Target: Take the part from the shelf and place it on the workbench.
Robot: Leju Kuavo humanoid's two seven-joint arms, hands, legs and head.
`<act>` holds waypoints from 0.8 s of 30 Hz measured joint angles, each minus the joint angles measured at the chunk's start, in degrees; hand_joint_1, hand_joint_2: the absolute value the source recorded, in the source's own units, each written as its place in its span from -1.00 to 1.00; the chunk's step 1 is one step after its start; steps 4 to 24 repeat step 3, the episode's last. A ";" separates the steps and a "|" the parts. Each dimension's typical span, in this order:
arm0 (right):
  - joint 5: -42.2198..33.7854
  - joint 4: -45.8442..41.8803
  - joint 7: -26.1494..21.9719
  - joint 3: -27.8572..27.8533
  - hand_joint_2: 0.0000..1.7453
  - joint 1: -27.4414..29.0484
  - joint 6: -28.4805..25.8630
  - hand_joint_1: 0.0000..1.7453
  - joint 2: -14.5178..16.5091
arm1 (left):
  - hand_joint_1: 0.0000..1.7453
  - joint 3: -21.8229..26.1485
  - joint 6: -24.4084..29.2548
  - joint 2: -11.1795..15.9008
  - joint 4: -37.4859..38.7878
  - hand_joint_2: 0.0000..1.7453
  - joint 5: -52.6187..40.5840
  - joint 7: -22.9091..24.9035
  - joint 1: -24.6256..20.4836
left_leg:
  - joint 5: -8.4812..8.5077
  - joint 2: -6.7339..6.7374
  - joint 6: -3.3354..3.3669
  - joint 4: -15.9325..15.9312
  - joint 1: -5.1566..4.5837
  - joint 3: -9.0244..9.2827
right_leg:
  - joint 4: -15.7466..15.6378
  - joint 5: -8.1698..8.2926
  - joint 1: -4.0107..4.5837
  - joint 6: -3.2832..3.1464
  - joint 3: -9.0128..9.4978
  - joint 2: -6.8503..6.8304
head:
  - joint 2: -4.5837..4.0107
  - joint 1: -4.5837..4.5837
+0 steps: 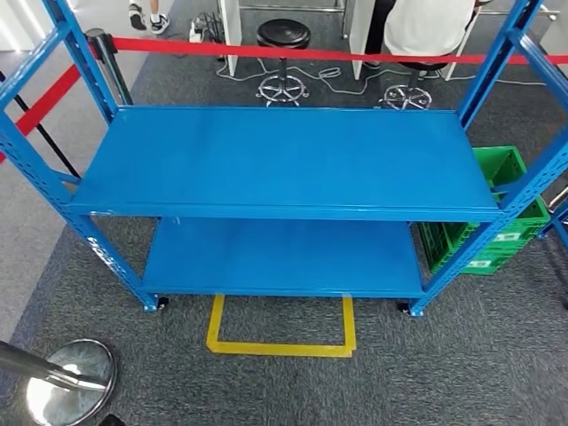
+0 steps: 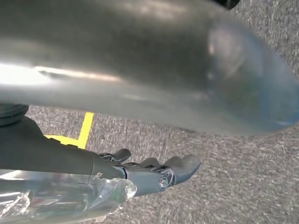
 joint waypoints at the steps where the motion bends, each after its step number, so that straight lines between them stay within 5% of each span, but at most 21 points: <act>1: 0.10 0.03 0.00 -0.13 -1.00 0.05 0.04 -1.00 0.00 | -1.00 0.01 0.03 -0.03 -0.27 -1.00 0.20 0.14 0.04 | -0.36 -0.15 0.13 0.01 -0.07 0.48 | 3.88 -1.41 0.03 -0.02 -2.47 0.44 | 0.01 0.09; 3: 0.20 0.07 0.01 -0.26 -1.00 0.12 0.11 -1.00 0.00 | -1.00 -0.01 0.04 -0.11 -0.56 -1.00 0.38 0.25 0.14 | -1.05 -0.44 0.20 0.01 -0.17 1.29 | 8.52 -2.86 0.11 0.03 -6.01 0.77 | 0.00 0.25; 24: 0.20 0.07 0.01 -0.26 -1.00 0.12 0.11 -1.00 0.00 | -1.00 -0.01 0.04 -0.11 -0.56 -1.00 0.38 0.25 0.14 | -1.05 -0.44 0.20 0.01 -0.17 1.29 | 8.52 -2.86 0.11 0.03 -6.01 0.77 | 0.00 0.25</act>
